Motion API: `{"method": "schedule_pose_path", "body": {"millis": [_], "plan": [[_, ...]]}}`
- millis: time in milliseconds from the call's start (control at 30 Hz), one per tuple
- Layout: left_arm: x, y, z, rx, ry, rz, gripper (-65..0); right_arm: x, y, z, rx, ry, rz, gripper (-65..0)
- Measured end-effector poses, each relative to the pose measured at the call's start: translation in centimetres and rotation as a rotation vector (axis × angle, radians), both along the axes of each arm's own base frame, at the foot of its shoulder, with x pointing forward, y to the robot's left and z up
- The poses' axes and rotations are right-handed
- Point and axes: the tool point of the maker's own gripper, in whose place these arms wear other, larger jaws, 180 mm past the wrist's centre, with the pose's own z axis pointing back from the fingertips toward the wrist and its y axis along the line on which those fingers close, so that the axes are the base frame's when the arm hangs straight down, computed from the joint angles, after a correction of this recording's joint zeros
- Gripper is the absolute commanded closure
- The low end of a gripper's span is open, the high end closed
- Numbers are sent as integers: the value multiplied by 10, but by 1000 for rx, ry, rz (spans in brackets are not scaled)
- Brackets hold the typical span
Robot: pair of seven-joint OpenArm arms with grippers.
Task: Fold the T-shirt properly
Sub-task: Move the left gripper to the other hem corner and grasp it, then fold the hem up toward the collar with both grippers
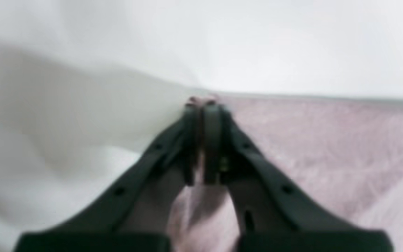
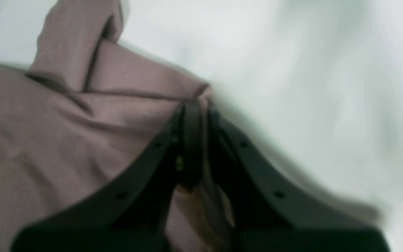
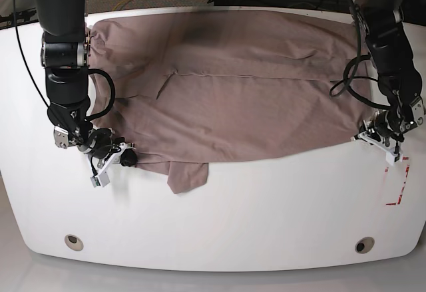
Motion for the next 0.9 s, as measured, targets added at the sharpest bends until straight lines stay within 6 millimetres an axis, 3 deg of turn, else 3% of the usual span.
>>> {"method": "schedule_pose_path", "body": {"millis": [200, 367, 667, 800, 900], "plan": [[0, -1, 0, -1, 0, -1, 0, 3, 2, 6, -17, -16, 23, 0], [-2, -12, 5, 65, 22, -84, 0, 14, 12, 34, -52, -94, 85, 0], [23, -36, 59, 183, -127, -205, 0, 17, 7, 56, -134, -119, 147, 0], [29, -47, 76, 206, -184, -280, 0, 19, 4, 70, -169, -148, 170, 0], [29, -43, 81, 234, -192, -321, 0, 19, -4, 80, -180, -171, 163, 0]]}}
